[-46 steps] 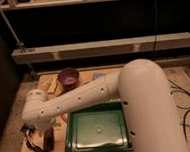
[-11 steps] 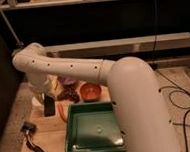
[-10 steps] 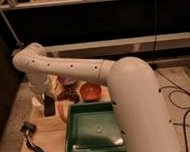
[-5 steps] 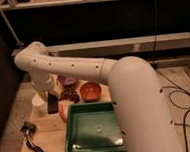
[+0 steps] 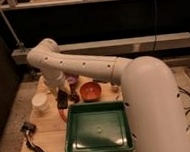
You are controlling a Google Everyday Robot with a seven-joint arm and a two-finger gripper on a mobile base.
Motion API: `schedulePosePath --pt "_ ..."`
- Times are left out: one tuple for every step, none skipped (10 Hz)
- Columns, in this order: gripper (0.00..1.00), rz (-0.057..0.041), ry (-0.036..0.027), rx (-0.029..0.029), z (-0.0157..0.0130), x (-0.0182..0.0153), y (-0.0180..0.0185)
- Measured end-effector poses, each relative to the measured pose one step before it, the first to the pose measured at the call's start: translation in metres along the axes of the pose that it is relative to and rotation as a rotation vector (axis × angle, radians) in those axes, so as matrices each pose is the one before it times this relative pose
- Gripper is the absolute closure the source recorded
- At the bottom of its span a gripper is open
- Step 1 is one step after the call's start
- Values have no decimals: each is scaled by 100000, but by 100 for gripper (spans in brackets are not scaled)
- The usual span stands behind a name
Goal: Place eraser in red bowl
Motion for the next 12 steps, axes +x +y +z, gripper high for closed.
schedulePosePath --pt "100 3083 2013 929 36 352 1295" --pt "100 3667 2355 1310 26 464 1408" --pt "100 3629 2615 2174 -24 503 1833" --pt "100 3589 2863 2670 -112 563 2267" --pt "100 4079 3179 3052 -199 715 2660" --pt "100 3386 2626 2624 -216 684 2164" --pt "100 4619 3258 3729 -321 1037 2728" --pt "100 3478 2447 2830 -260 1094 2109" --pt "100 2735 1638 2105 -87 916 1408" --pt "100 3394 1675 2601 174 1438 1403" --pt "100 859 919 1353 237 1078 733" --pt "100 51 210 524 139 408 279"
